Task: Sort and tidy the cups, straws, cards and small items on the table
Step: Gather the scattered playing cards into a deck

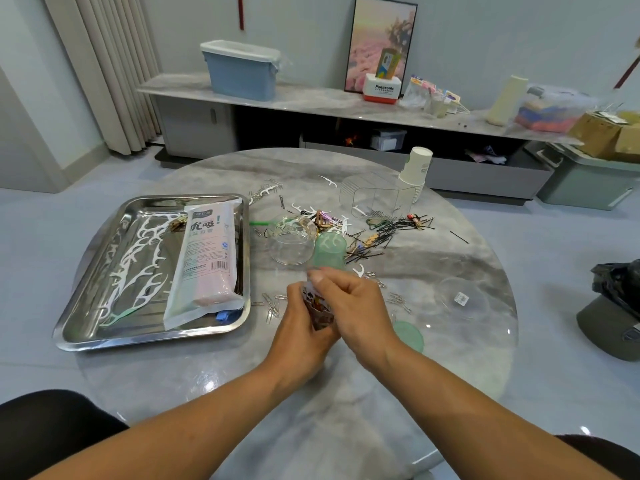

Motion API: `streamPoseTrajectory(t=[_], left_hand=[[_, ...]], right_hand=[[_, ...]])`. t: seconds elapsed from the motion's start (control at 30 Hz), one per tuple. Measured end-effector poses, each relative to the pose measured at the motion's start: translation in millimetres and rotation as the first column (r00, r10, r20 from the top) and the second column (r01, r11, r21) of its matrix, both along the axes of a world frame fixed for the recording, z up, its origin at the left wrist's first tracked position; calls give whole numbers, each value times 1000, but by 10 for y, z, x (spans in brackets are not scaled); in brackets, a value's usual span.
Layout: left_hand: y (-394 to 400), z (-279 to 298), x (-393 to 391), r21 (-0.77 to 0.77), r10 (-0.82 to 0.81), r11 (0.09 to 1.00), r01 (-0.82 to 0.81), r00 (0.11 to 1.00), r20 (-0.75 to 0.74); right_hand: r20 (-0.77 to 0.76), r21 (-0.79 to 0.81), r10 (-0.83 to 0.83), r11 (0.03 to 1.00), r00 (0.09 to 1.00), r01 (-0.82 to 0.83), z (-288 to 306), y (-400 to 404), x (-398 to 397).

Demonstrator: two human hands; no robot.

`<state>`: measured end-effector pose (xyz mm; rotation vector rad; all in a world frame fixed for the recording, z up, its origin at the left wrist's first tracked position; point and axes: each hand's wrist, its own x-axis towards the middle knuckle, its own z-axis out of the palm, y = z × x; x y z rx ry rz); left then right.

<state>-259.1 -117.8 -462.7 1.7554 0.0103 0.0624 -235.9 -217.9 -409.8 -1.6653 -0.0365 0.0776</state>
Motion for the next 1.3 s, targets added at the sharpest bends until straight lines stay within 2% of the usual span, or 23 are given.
streamPoseTrajectory(t=[0.2,0.27,0.33,0.43,0.5,0.57,0.67,0.77,0.83,0.93,1.03,1.13,1.3], left_hand=[[2,-48,45,49,-33,998,32,999,21],[2,-43,44,67,-20,998,19,1000,15],[1,-33,35,92,0,996,-1,1000,7],[9,-34,25,102,-1,995,1,1000,4],[18,-2,21,37,-51,998,51,999,-20],[32,45,39,-124,-102,988,94,993,-63],[79,129,105,-385,-194,916,117,967,-167],[100,165,135,-381,-81,924,-28,961,-266],[101,138,144,-324,-8,942,-86,960,-279],[97,106,164,-239,45,966,-98,974,-220],[89,93,184,-201,64,974,-102,980,-187],[96,97,178,-216,51,973,-85,986,-158],[129,134,156,-305,35,949,-83,987,-158]], right_hand=[[44,-116,-64,991,997,68,-203,-46,-3],[-15,-26,-74,997,997,73,-225,-41,1],[-140,100,-74,991,987,88,-224,-40,10],[-252,155,-88,979,964,130,-200,-67,47],[-250,142,-122,977,961,161,-194,-79,85],[-264,135,-156,971,952,197,-172,-84,108],[-330,76,-140,982,933,175,-162,-100,118],[-421,132,-66,982,905,133,-195,-99,76],[-449,225,-82,953,890,201,-229,-84,37],[-388,314,-133,911,912,267,-295,-67,-48],[-325,246,-182,931,928,268,-338,-51,-137],[-209,127,-157,974,965,186,-348,-9,-165],[-119,117,-118,984,986,132,-266,-56,-99]])
